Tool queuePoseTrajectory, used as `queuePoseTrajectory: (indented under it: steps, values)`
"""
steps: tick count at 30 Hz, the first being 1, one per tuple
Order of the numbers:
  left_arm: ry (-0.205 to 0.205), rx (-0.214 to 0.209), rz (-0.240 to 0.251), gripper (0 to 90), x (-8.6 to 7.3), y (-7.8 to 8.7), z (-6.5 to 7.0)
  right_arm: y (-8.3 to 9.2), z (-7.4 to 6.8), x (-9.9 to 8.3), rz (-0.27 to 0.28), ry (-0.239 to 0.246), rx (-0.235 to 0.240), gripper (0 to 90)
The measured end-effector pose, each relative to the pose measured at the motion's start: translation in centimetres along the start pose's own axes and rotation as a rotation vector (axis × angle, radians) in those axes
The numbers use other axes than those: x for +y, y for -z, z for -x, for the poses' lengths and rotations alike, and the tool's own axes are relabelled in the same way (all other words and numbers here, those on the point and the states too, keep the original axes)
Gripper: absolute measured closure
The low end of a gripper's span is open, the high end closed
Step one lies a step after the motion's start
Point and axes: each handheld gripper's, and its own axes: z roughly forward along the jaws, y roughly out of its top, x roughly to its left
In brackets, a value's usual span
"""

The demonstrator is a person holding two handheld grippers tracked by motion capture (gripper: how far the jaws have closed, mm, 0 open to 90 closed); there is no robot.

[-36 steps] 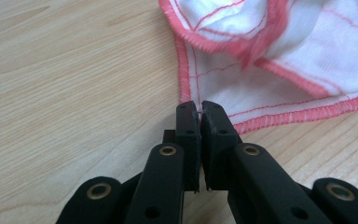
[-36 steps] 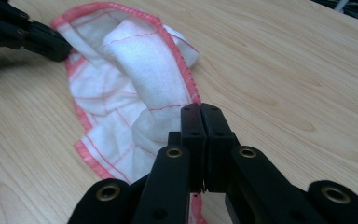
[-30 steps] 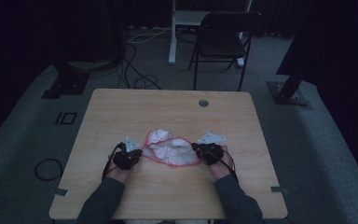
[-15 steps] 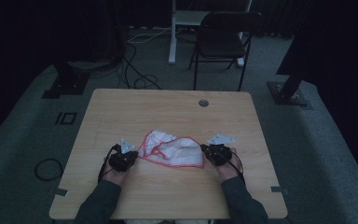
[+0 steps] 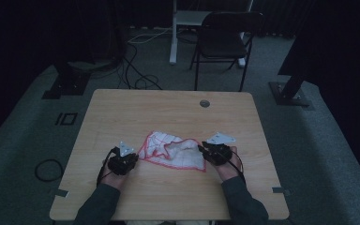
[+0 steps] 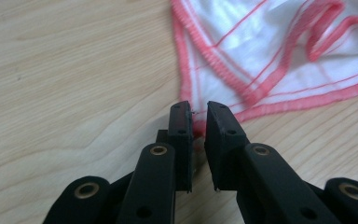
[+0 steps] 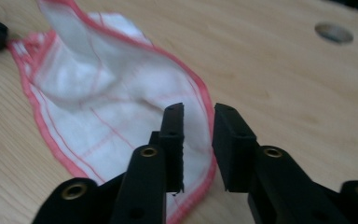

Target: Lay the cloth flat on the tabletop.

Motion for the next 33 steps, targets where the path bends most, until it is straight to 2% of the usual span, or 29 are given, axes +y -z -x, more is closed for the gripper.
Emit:
queuePoseTrajectory:
  steps: [9, 14, 19, 22, 28, 30, 31, 33]
  values:
    - [-0.013, -0.012, 0.019, 79.1, 0.9, -0.6, 0.7, -0.9, -1.9, 2.0, 0.028, 0.055, 0.063, 68.4]
    - [0.004, -0.015, 0.026, 77.1, 0.9, -0.9, 0.6, -1.7, -3.0, 3.2, 0.042, 0.08, 0.104, 66.5]
    - [0.015, -0.025, 0.027, 75.7, 0.8, -1.0, 0.3, -2.3, -3.5, 3.9, 0.045, 0.095, 0.13, 65.9]
    - [0.029, -0.031, 0.036, 74.8, 1.0, -1.1, 0.2, -3.2, -4.0, 4.7, 0.039, 0.105, 0.155, 64.3]
    - [0.023, -0.032, 0.047, 72.1, 1.2, -1.3, 0.2, -4.3, -4.5, 5.4, 0.02, 0.124, 0.178, 60.9]
    - [0.022, -0.031, 0.046, 72.0, 1.2, -1.5, 0.2, -4.5, -4.6, 5.5, 0.019, 0.128, 0.184, 60.0]
    - [0.022, -0.032, 0.034, 72.5, 1.1, -1.7, 0.3, -5.0, -4.8, 5.6, 0.001, 0.144, 0.196, 59.9]
    - [0.023, -0.034, 0.029, 74.0, 1.1, -1.6, 0.2, -5.3, -4.9, 5.6, -0.01, 0.152, 0.203, 65.5]
